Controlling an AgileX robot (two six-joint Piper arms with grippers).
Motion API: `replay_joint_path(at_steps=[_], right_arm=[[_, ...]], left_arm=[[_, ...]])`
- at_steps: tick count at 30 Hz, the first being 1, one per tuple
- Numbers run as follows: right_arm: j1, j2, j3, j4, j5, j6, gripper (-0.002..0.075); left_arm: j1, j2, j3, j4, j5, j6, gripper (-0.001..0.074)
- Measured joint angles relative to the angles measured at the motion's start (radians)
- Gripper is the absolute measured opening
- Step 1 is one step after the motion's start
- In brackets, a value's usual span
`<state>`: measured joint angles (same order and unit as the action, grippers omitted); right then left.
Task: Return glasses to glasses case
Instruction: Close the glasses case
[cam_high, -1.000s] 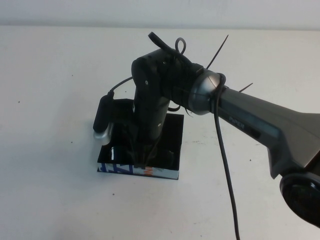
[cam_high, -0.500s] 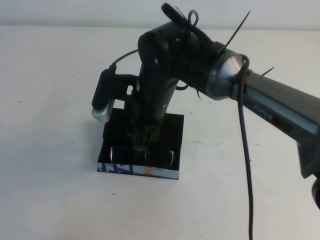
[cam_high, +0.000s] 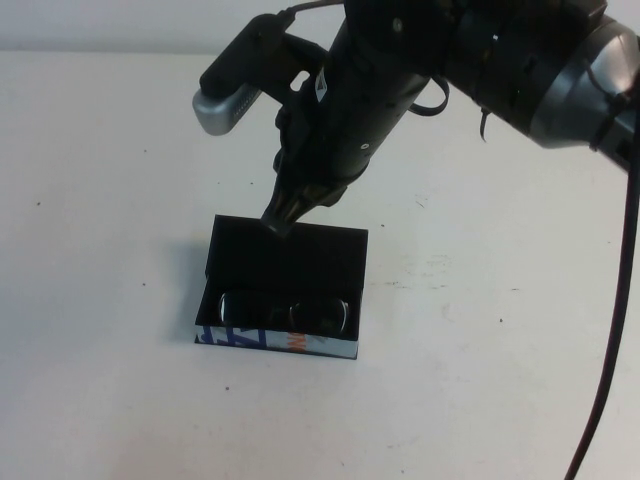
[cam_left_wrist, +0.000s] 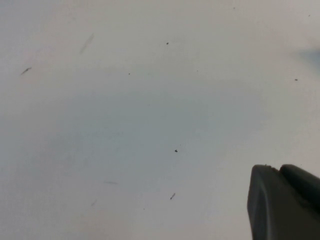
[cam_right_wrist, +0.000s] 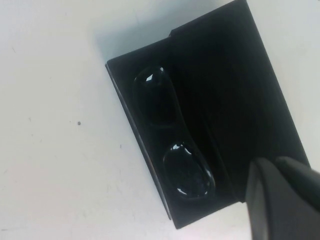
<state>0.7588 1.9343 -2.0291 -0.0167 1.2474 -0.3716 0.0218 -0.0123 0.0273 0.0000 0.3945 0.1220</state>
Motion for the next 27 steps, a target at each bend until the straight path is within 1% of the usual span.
replay_joint_path(at_steps=[10, 13, 15, 18, 20, 23, 24, 27], right_arm=[[0.000, 0.000, 0.000, 0.002, 0.000, 0.005, -0.0011], [0.000, 0.000, 0.000, 0.017, 0.002, 0.023, -0.0011], [0.000, 0.000, 0.000, 0.017, 0.002, 0.038, -0.0011], [-0.002, 0.000, 0.000, 0.017, 0.002, 0.058, -0.0011], [-0.009, 0.000, 0.000, 0.028, 0.002, 0.073, -0.0011], [-0.033, 0.002, 0.000, 0.032, 0.002, 0.124, -0.0011], [-0.044, 0.005, 0.000, 0.034, 0.002, 0.145, -0.0011], [-0.079, 0.014, 0.000, 0.034, 0.002, 0.202, -0.0011]], left_arm=[[0.000, 0.000, 0.000, 0.007, 0.000, 0.000, -0.0004], [0.000, 0.000, 0.000, 0.027, -0.071, -0.010, -0.0004], [0.000, 0.000, 0.000, -0.058, -0.161, -0.098, -0.0004], [0.000, 0.000, 0.000, -0.236, -0.243, -0.259, -0.0004], [0.000, 0.000, 0.000, -0.297, -0.279, -0.300, -0.0004], [0.000, -0.001, 0.000, -0.334, -0.334, -0.329, -0.0004], [0.000, -0.001, -0.005, -0.346, -0.318, -0.337, -0.0004], [-0.013, 0.052, -0.070, -0.379, -0.198, -0.352, -0.0004]])
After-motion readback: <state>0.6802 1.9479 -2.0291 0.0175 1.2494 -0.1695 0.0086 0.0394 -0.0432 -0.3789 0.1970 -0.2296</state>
